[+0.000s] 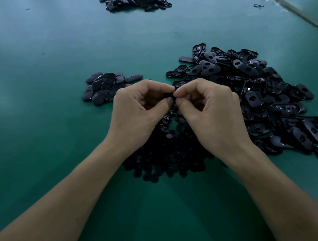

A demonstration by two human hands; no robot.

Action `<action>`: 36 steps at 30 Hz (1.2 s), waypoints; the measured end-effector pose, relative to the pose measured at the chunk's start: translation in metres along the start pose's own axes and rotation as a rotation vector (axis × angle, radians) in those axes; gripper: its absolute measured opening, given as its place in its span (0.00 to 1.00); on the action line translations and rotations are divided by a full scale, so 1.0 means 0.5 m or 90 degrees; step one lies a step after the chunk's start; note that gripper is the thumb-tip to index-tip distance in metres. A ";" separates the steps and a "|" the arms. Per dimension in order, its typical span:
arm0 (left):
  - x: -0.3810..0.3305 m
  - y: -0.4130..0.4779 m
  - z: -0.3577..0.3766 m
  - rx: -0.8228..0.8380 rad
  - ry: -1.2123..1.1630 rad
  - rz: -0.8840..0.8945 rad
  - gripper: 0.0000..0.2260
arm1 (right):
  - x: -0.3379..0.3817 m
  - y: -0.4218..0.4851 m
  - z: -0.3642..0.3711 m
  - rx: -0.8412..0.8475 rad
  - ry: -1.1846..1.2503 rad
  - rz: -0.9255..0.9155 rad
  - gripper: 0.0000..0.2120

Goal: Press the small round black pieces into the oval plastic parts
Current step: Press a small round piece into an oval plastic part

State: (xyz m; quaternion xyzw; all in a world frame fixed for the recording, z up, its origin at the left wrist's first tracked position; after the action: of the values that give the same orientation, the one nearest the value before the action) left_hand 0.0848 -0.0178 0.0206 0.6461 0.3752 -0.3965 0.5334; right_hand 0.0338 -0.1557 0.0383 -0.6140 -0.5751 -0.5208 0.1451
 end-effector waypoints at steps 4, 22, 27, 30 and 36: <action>0.001 0.000 0.001 0.011 0.006 0.007 0.12 | -0.005 0.002 -0.005 -0.015 -0.003 0.012 0.09; 0.007 0.003 0.001 -0.003 0.033 -0.007 0.10 | 0.011 0.004 -0.013 -0.045 -0.007 -0.051 0.07; 0.008 0.002 0.004 0.010 0.014 -0.015 0.12 | -0.002 0.009 -0.005 0.000 -0.054 -0.052 0.11; 0.008 0.001 0.006 0.024 0.006 -0.014 0.13 | -0.011 0.011 0.001 0.030 -0.016 -0.029 0.11; 0.013 0.003 -0.002 0.020 -0.004 -0.016 0.12 | -0.034 0.019 -0.003 0.034 0.039 0.022 0.08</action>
State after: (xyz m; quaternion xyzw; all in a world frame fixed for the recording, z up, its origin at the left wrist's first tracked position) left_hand 0.0889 -0.0165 0.0156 0.6483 0.3758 -0.4109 0.5193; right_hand 0.0444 -0.1691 0.0292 -0.6036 -0.5733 -0.5211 0.1880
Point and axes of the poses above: each hand's wrist, its own y-axis towards the middle knuckle, its own z-axis out of the palm, x = y × z, the point moved 8 cm from there along y, towards the middle knuckle, and after that the axes turned 7 degrees about -x, right-handed, at the moved point
